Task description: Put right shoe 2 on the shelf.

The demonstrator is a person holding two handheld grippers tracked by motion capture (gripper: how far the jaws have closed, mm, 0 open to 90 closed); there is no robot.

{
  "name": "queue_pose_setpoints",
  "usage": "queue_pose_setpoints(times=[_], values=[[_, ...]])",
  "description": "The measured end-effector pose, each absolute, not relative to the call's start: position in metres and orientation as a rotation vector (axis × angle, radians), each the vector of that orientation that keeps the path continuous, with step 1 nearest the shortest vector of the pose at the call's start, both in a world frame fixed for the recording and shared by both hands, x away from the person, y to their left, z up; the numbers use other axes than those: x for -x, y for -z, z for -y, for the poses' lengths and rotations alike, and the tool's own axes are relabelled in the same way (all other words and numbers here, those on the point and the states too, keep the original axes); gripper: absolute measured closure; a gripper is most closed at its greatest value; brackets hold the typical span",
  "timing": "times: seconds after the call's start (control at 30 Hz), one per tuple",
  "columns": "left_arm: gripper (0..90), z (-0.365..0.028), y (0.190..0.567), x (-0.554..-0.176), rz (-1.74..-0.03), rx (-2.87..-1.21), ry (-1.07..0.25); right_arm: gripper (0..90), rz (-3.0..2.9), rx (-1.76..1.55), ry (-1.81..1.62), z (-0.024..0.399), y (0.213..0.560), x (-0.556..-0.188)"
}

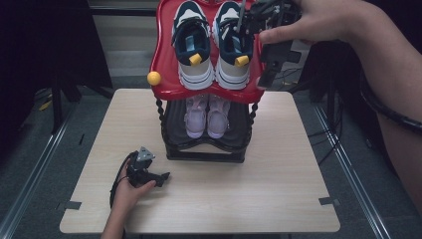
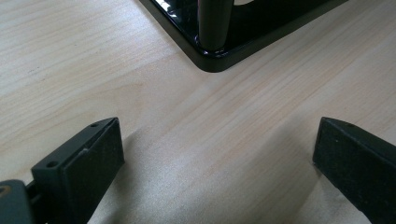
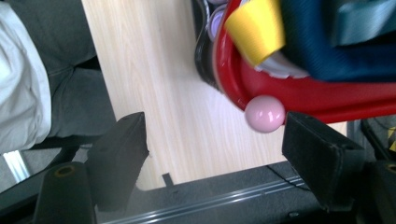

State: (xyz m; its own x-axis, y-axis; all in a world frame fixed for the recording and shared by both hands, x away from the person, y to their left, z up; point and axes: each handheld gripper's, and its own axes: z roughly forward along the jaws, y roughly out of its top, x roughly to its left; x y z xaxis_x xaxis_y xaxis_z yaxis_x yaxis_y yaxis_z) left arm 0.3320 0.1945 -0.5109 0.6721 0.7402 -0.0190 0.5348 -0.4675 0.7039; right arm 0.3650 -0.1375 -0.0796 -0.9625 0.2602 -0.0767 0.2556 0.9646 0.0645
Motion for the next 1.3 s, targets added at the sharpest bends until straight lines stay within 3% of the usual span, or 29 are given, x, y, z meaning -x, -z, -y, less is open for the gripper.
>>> queue_pose_setpoints(times=[0.67,1.3], values=[[1.3,-0.195,0.511,-0.332,-0.975,-2.184,-0.372,22.3,-3.045,-0.445,0.018,0.173,0.091,-0.348],[1.3,-0.195,0.511,-0.332,-0.968,-2.190,-0.372,22.5,-3.048,-0.496,0.043,0.212,0.125,-0.332]])
